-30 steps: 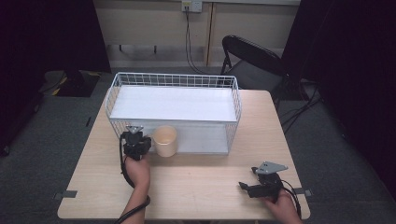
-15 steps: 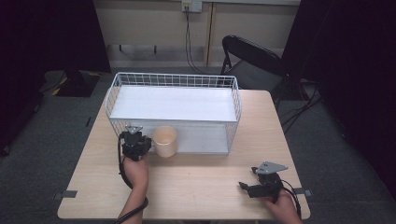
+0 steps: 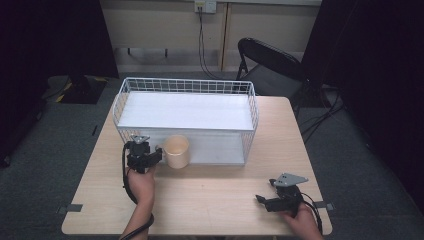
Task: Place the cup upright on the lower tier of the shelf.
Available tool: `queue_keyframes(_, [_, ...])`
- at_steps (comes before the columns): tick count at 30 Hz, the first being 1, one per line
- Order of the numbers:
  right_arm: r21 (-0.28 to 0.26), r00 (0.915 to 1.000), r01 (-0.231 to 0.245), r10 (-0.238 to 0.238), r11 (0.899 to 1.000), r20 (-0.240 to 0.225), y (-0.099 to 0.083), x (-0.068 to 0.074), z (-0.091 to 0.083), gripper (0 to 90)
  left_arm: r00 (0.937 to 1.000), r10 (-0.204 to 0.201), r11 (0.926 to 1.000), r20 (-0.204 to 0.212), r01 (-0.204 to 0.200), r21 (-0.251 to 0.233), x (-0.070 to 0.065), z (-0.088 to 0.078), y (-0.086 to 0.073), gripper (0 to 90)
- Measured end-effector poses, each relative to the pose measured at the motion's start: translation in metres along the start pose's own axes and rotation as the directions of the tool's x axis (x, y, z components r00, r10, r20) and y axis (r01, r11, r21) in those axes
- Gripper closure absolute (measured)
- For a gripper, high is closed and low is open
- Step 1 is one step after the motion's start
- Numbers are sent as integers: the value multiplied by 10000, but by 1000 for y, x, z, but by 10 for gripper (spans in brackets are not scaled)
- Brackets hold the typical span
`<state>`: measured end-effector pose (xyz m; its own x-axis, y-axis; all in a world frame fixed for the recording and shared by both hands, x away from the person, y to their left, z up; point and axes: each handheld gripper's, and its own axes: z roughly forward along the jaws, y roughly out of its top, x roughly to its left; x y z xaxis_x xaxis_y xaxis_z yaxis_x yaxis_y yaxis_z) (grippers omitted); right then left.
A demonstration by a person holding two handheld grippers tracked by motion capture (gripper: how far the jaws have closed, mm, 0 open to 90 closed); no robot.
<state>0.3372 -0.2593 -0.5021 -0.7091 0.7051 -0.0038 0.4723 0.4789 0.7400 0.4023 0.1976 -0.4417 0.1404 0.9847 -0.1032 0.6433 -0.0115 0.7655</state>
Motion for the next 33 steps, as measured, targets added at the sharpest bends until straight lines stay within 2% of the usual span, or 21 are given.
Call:
queue_keyframes(5, [-1, 10000, 2, -2, 10000, 0, 0, 0, 0, 173, 9997, 183, 9996, 179, -186, 193, -1, -1, -2, 517])
queue_keyframes(11, [0, 10000, 1, -1, 10000, 2, 0, 0, 0, 173, 9982, 489, 9986, 349, -495, 165, -4, -6, -8, 510])
queue_keyframes(17, [1, 10000, 2, -2, 10000, 3, 0, 0, 0, 173, 9978, 507, 9986, 428, -514, 148, -3, -11, -10, 496])
queue_keyframes(21, [0, 10000, 1, -1, 10000, 3, 0, 0, 0, 173, 9973, 508, 9987, 533, -507, -34, -5, -15, -13, 494])
queue_keyframes(26, [2, 10000, 3, -3, 10000, 1, 0, 0, 0, 173, 9958, 608, 9981, 688, -601, -129, -10, -22, -20, 494])
queue_keyframes(28, [1, 10000, 2, -2, 10000, 3, 0, 0, 0, 173, 9955, 757, 9970, 563, -746, -226, -13, -25, -24, 495])
queue_keyframes(32, [2, 10000, 4, -4, 10000, 2, 0, 0, 0, 173, 9940, 740, 9968, 808, -713, -357, -21, -29, -29, 497])
queue_keyframes(33, [1, 10000, 1, -1, 10000, 0, 0, 0, 0, 173, 9925, 856, 9958, 873, -824, -396, -25, -31, -30, 497])
